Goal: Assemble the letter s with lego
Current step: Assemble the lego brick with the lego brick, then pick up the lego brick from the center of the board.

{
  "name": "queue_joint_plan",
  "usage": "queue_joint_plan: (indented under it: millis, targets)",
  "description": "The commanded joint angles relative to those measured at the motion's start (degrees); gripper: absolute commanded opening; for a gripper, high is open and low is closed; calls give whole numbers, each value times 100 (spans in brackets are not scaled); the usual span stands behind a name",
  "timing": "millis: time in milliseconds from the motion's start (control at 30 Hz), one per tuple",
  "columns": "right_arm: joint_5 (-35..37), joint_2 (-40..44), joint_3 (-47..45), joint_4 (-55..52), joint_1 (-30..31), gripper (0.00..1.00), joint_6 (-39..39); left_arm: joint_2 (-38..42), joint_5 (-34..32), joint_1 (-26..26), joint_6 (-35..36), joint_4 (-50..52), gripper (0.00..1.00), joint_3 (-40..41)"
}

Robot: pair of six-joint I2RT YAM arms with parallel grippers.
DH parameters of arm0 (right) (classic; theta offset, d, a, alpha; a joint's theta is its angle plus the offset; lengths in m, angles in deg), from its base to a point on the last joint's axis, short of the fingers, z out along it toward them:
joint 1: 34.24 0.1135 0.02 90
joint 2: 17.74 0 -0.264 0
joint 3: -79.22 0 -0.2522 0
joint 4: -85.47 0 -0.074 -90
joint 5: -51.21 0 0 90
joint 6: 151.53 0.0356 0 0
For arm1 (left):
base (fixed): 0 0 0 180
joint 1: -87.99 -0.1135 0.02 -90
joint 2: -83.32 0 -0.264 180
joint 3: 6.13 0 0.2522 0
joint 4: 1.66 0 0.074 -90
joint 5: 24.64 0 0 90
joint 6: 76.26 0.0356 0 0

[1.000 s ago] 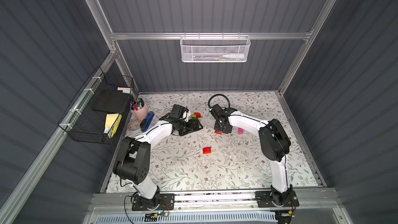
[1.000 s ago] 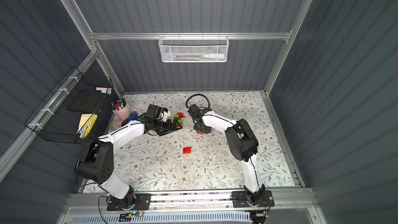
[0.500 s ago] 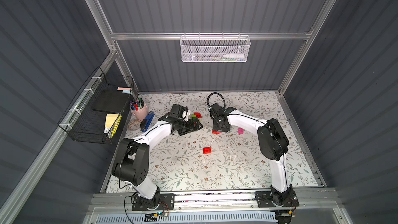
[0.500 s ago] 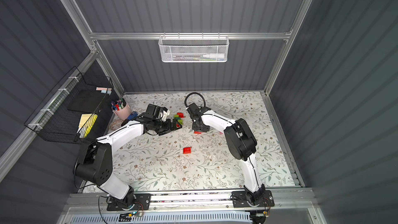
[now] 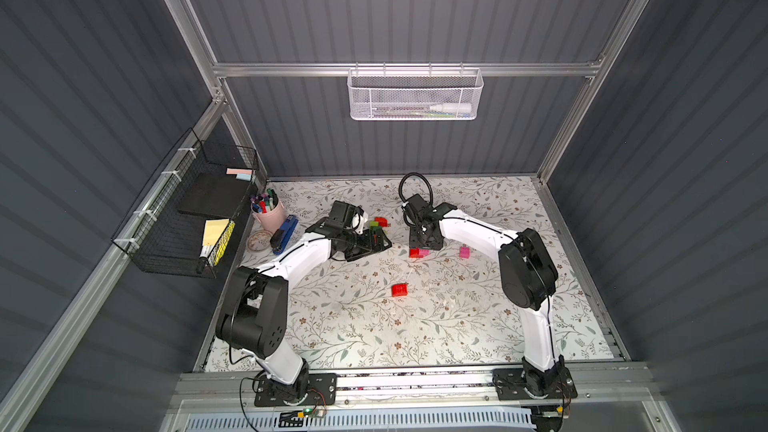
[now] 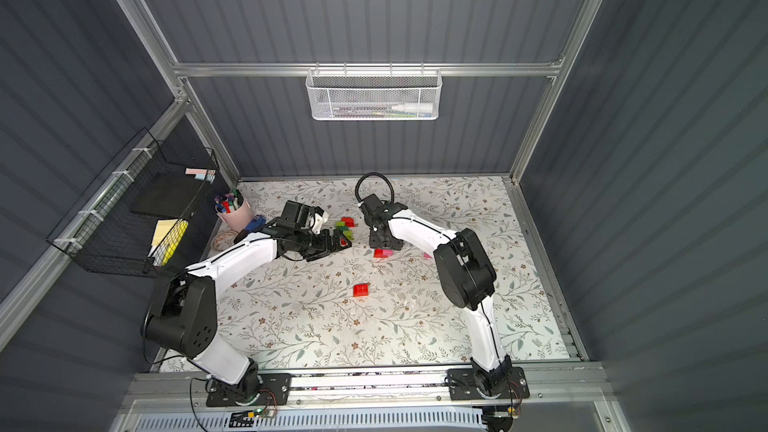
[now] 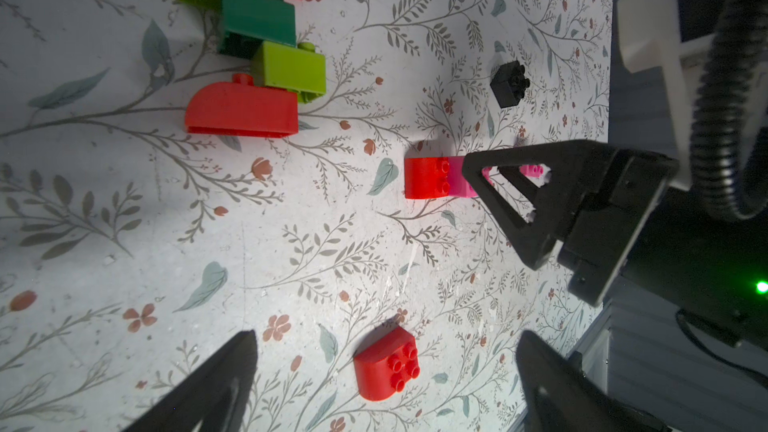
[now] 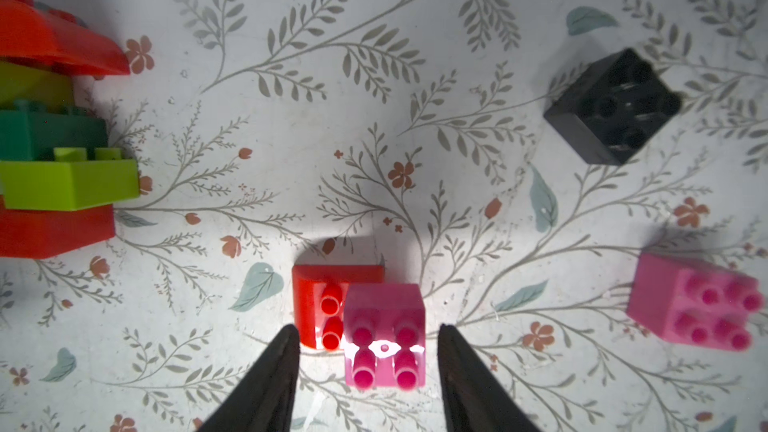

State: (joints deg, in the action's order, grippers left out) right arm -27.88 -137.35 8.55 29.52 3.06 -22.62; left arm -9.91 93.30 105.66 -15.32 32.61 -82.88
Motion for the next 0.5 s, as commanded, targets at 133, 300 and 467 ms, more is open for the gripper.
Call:
queue_joint_plan:
  millis: [133, 300, 467]
  targets:
    - [167, 1251, -654, -262, -410, 65, -261, 86, 206, -40, 134, 6, 99, -57]
    - [29, 1951, -1553, -293, -987, 65, -394, 51, 281, -10, -115, -346, 99, -39]
    - [-391, 2005, -2081, -87, -1432, 66, -596, -1, 308, 202, -195, -466, 100, -65]
